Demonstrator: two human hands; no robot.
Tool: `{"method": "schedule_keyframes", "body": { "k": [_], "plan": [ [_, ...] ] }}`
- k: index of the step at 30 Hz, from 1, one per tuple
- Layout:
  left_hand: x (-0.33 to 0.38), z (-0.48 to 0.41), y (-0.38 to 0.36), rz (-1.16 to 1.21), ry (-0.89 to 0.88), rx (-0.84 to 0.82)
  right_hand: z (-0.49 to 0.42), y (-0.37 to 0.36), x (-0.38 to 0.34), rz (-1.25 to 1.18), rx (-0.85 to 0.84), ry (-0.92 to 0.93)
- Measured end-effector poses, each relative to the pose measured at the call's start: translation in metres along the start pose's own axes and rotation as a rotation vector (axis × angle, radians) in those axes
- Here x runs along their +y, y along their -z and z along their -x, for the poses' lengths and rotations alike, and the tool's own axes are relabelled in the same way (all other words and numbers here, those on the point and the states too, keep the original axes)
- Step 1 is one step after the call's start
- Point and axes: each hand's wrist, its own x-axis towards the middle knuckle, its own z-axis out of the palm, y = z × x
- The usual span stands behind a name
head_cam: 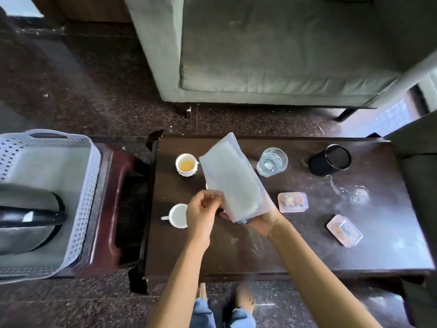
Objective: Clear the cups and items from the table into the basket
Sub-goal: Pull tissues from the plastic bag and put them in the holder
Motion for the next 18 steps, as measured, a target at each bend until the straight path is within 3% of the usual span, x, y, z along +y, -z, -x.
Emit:
{"method": "schedule_keyframes", "body": {
  "k": [4, 8, 13, 18],
  "plan": [
    [-0.008, 0.006, -0.012, 0.108, 0.058, -0.071, 0.007, 0.035, -0.012, 0.174, -0.067, 0.064],
    [-0.018, 0.011, -0.019, 0.301, 0.161, -0.089, 0.008, 0.063, -0.012, 0.203, 0.08, 0.171],
    [-0.052, 0.021, -0.01, 0.19, 0.178, -0.021, 0.024, 0.101, -0.016, 0.431, 0.29, 0.456],
    [-0.09, 0.029, 0.0, 0.047, 0.223, 0.055, 0.026, 0.139, -0.015, 0.635, 0.307, 0.389]
  ]
}}
